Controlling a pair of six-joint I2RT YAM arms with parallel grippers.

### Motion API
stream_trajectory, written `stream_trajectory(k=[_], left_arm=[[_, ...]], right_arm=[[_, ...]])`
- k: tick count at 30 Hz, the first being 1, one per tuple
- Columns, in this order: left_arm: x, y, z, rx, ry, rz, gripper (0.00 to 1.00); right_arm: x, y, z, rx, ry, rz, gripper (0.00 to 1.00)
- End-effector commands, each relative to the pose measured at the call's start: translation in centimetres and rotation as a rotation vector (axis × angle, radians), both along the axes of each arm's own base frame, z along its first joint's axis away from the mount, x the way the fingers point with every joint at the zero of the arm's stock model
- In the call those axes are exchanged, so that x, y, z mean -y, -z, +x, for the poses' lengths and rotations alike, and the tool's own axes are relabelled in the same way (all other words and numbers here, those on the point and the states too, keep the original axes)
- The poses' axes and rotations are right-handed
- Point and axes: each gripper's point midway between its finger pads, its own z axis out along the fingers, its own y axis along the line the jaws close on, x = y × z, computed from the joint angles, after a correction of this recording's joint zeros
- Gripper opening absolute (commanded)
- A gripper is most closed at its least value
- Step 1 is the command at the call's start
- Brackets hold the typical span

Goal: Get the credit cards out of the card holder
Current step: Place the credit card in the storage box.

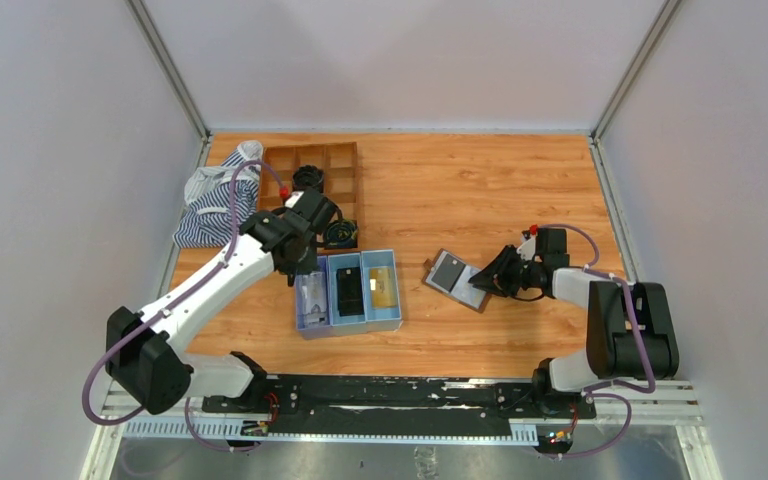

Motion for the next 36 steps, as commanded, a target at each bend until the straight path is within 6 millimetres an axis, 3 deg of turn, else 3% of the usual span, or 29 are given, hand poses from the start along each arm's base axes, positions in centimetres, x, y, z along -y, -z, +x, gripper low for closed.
stream_trajectory(k=[1,7,14,23,27,31,36], left_arm=[[-0.6,0.1,0.3,0.059,-0.077,0.060,0.00],[1.3,1.8,0.4,0.060,-0.082,0.122,0.00],[0.1,4.6,0.1,0.020,-0.108,0.251,0.00],[0.2,7.1,-0.1,-0.048,-0.104,0.319,0.00],[1.3,7.9,-0.4,-0.112,-0.070,0.296,0.16],[2.3,7.0,-0.2,-0.107,-0.054,0.239,0.33],[3.8,3.0,0.7,-0.015,-0.009,0.130,0.42]], right_arm=[[2.1,4.4,-2.8,-0.150,0.020,-0.165,0.27],[2.0,4.4,-3.0,-0.151,0.023,-0.160,0.27],[2.1,4.5,-3.2,-0.152,0.022,-0.165,0.27],[2.0,4.3,-3.1,-0.148,0.022,-0.162,0.27],[2.0,4.4,-3.2,-0.149,0.023,-0.163,0.27],[2.1,4.4,-3.3,-0.150,0.024,-0.163,0.27],[2.0,4.2,-3.2,-0.143,0.021,-0.164,0.27]])
